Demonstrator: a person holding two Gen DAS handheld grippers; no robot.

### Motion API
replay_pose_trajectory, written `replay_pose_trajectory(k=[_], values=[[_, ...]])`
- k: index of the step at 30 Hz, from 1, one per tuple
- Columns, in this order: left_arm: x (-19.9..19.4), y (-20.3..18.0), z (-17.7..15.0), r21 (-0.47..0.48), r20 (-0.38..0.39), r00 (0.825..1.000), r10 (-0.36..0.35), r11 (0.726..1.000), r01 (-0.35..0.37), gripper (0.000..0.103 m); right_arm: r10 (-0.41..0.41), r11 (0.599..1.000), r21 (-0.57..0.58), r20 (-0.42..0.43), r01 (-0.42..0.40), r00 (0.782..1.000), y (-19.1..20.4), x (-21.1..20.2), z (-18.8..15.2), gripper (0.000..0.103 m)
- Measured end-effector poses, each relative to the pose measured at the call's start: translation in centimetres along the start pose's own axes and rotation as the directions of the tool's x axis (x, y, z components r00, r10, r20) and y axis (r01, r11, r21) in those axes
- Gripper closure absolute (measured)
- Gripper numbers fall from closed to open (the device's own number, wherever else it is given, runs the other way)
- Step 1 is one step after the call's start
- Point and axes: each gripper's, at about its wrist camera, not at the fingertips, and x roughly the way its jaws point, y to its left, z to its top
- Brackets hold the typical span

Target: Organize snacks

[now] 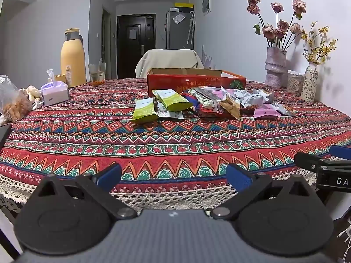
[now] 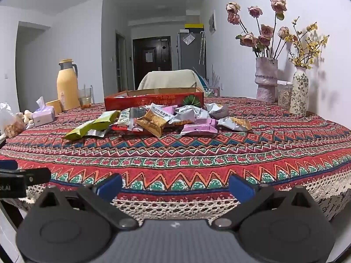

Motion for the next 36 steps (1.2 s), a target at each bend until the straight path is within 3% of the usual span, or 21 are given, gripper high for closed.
replay_pose_trajectory(k=[36], values=[[0.29,-0.22,0.33,0.006,-0.009,1.000,-0.003,1.000,0.003,0.000,0.008,1.000,0.002,-0.006,-0.008,1.000,-0.17,0.36,0.14,0.000]])
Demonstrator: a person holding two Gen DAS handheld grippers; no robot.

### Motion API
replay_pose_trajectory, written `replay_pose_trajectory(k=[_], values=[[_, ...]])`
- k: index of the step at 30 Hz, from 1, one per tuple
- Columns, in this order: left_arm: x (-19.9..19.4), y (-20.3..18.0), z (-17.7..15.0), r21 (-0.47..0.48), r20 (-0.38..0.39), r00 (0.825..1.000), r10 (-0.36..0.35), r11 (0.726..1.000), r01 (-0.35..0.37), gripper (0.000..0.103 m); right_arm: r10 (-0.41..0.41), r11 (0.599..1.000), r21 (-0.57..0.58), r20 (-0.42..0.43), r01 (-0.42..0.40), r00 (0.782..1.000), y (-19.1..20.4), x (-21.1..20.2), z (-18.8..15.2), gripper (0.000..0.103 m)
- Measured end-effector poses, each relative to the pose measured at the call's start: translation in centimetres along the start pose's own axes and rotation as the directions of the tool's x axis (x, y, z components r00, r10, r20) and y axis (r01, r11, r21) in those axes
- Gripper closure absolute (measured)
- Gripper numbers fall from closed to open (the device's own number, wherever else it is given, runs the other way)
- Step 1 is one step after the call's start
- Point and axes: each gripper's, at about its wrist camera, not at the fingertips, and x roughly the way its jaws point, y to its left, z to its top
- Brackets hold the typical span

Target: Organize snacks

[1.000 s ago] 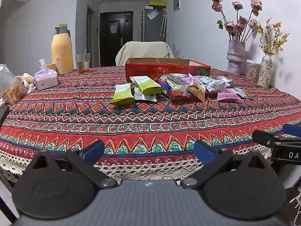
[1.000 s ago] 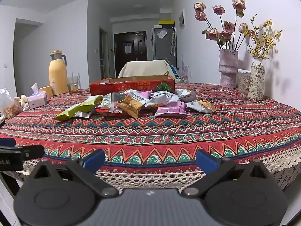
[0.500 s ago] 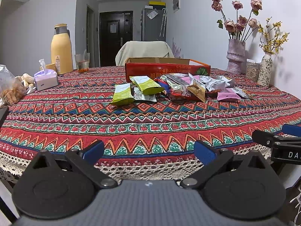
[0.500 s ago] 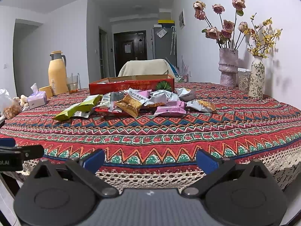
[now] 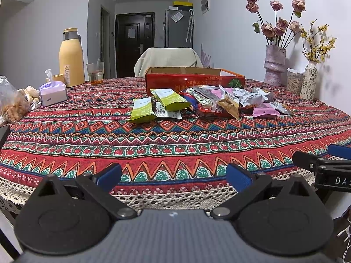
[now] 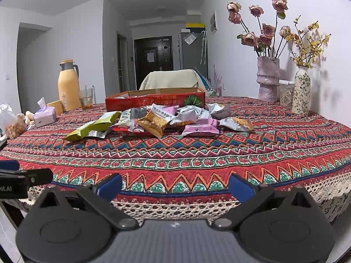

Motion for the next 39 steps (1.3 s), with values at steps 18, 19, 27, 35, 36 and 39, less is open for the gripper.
replay_pose_trajectory(k=[18,19,27,35,36,39], values=[[1.0,0.1,0.4,0.001,-0.019,1.000,-0.003,1.000,0.003,0.000,-0.002,1.000,-0.002,0.011,0.002,1.000,0.1,0.4,0.0,0.000],[1.2,0.2,0.5,0.000,-0.020,1.000,-0.003,1.000,0.003,0.000,-0.004,1.000,0.001,0.005,0.004,1.000,0.0,0.5,0.1,0.000],[4.1,1.0,2.8,0.010,-0.028,1.000,-0.001,1.000,0.001,0.000,-0.034,0.999,-0.007,0.007,0.034,0.999,-1.2,2.2,1.7,0.000],[8.5,3.4,7.4,-0.009,-0.036,0.999,-0.022,1.000,0.022,0.000,0.009,1.000,-0.010,-0.016,-0.009,1.000,-2.2,6.2,4.9,0.000],[9.3,3.9,8.0,-0.011,-0.042,0.999,-0.023,1.000,0.022,0.000,0.035,0.999,-0.004,-0.027,-0.035,0.999,-2.4,6.9,5.3,0.000],[11.6,5.1,9.7,-0.012,-0.061,0.998,-0.025,1.000,0.024,0.001,0.099,0.995,0.027,-0.058,-0.098,0.993,-3.0,9.3,6.4,0.001]])
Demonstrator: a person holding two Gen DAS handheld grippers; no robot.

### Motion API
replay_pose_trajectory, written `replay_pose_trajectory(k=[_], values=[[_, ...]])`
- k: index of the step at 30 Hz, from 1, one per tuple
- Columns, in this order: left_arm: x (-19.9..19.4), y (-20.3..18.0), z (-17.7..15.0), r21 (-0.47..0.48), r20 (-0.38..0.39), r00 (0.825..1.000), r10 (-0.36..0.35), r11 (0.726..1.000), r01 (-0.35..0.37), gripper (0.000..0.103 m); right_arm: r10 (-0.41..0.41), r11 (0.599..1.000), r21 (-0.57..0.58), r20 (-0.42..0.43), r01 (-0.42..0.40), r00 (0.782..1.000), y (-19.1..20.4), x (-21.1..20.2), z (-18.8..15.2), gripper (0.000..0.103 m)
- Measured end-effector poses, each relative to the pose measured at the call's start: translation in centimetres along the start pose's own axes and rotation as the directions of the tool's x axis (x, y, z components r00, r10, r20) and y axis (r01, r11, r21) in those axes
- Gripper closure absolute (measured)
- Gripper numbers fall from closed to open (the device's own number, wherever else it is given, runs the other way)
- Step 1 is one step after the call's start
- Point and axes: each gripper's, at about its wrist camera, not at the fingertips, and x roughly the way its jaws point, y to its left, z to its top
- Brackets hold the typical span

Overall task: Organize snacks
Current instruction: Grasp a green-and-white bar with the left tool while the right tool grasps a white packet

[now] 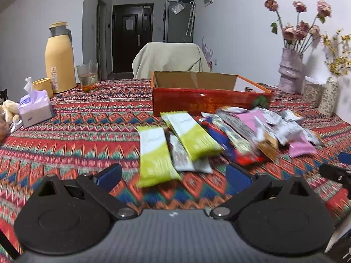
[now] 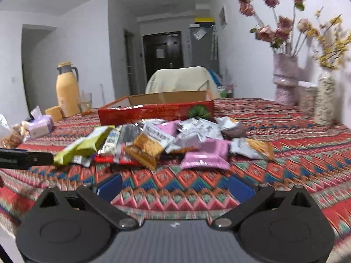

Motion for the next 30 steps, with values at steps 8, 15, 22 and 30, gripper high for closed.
replay_pose_trajectory(k=[8,15,22,30], values=[[6.9,2.6,3.3,-0.020,-0.094,0.996,-0.005,1.000,0.003,0.021,-0.051,0.983,-0.175,0.002,0.051,0.999,-0.1,5.6,4.3,0.017],[10.4,4.2,3.4,-0.082,-0.176,0.983,-0.051,0.996,0.037,0.037,-0.026,0.966,-0.259,-0.095,0.000,0.995,-1.6,10.4,6.4,0.017],[11.2,5.8,3.5,-0.125,-0.196,0.978,-0.073,0.991,0.049,0.047,0.078,0.890,-0.433,-0.166,-0.143,0.983,-2.5,11.2,8.5,0.017],[11.3,5.6,3.4,-0.100,-0.181,0.982,-0.056,0.994,0.038,0.042,0.125,0.833,-0.498,-0.259,-0.243,0.958,-2.9,14.4,9.7,0.027]])
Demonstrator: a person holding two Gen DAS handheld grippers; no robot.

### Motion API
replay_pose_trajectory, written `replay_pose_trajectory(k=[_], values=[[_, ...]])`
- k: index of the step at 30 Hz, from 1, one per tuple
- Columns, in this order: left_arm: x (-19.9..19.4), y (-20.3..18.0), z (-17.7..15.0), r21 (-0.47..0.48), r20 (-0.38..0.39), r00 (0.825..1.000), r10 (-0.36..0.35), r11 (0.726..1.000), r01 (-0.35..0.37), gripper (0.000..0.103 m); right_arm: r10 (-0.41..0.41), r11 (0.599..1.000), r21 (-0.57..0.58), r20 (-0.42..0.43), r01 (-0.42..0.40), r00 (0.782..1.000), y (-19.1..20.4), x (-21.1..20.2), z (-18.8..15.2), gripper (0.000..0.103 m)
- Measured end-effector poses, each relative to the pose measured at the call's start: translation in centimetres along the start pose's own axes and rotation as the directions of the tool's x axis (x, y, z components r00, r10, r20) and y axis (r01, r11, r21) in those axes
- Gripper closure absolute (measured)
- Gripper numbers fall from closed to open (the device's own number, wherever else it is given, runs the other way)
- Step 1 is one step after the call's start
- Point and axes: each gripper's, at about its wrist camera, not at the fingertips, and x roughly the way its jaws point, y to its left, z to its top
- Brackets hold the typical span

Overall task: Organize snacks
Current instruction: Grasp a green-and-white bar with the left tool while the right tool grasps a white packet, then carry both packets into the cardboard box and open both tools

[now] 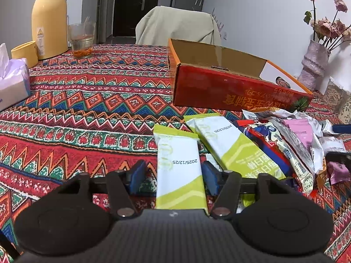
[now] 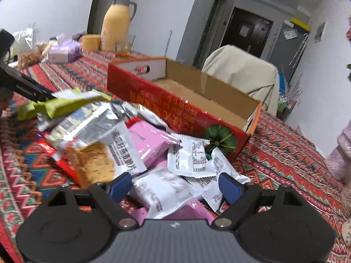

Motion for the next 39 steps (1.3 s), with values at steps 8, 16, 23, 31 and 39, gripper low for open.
replay_pose_trajectory(k=[8,16,23,31,39], values=[[-1.3,-0.3,-1.0,0.019,0.013,0.999,0.035,0.999,-0.035,0.065,0.066,0.989,0.128,0.016,-0.068,0.998,-1.2,-0.3,-0.8,0.063],[-6.8,-0.4,-3.4,-0.010,0.077,0.996,0.052,0.999,-0.051,0.065,-0.060,0.974,0.223,0.054,0.047,0.997,0.5,-6.3,-3.9,0.063],[-9.1,-1.7,-2.5,0.011,0.126,0.992,0.028,1.000,-0.030,0.065,-0.106,0.957,0.283,0.116,0.069,0.988,0.8,-10.0,-4.5,0.064],[-8.2,-4.8,7.7,0.108,0.190,0.980,-0.067,0.993,0.047,0.064,-0.088,0.957,0.291,0.212,0.024,0.973,-2.1,-10.3,1.0,0.064],[5.8,-7.2,19.0,0.151,0.096,0.995,0.040,0.987,-0.054,0.064,-0.072,0.943,0.332,0.114,0.030,0.991,-10.6,1.1,11.3,0.063]])
